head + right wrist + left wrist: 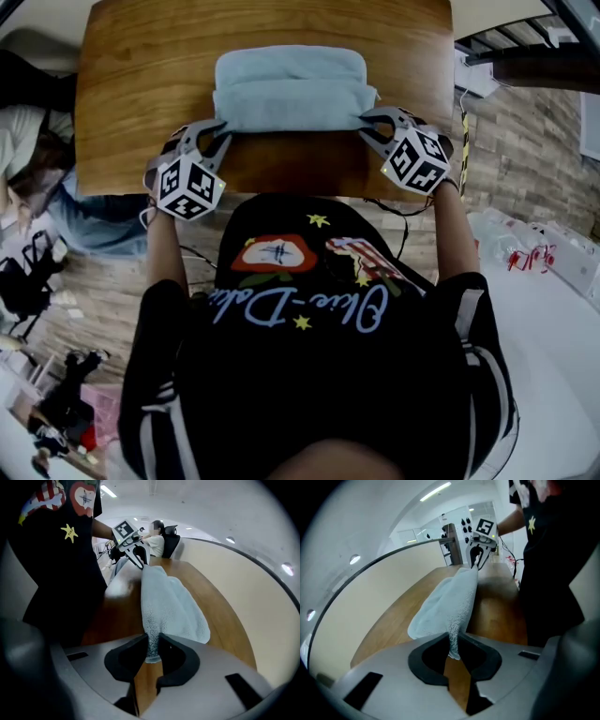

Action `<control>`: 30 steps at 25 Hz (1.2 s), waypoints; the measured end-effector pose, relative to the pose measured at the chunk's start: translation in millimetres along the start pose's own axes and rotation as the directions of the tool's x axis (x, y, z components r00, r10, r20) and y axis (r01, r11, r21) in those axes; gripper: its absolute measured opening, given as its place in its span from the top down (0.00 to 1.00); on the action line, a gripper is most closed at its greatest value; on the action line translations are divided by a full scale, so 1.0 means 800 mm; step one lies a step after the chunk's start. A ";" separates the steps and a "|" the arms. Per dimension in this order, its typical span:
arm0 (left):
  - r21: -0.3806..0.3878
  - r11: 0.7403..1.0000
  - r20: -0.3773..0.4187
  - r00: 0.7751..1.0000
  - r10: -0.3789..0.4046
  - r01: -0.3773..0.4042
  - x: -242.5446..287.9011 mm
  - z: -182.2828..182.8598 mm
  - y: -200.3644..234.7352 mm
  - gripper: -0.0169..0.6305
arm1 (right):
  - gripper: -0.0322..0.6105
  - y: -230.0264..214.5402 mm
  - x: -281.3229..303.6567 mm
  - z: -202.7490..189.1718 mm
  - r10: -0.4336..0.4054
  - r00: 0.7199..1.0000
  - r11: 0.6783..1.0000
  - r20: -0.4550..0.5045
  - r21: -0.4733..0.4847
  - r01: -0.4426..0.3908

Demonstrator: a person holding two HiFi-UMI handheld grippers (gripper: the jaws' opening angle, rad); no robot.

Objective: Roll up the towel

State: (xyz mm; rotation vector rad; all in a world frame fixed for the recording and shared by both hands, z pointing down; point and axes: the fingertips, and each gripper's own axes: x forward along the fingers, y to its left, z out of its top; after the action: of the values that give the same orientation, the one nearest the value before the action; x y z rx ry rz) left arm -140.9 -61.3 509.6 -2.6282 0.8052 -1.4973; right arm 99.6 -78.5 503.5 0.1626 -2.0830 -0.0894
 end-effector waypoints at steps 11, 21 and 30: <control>-0.128 0.985 0.030 0.994 -0.110 0.113 -0.029 0.017 0.024 0.90 | 0.86 -0.023 -0.040 0.031 0.045 0.989 0.973 0.139 0.217 -0.074; -0.215 0.966 0.020 0.989 -0.144 0.145 -0.014 0.032 0.078 0.90 | 0.86 -0.078 -0.040 0.036 0.018 0.973 0.900 0.231 0.419 -0.116; -0.234 0.969 -0.005 0.996 -0.088 0.084 0.012 0.031 0.127 0.90 | 0.86 -0.130 -0.023 0.039 -0.040 0.970 0.879 0.241 0.470 -0.081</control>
State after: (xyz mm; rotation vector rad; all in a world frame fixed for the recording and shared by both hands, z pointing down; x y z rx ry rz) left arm -160.3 -159.7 478.2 -2.8565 0.9348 -1.5322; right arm 89.8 -178.7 458.7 0.4487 -2.3199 0.4465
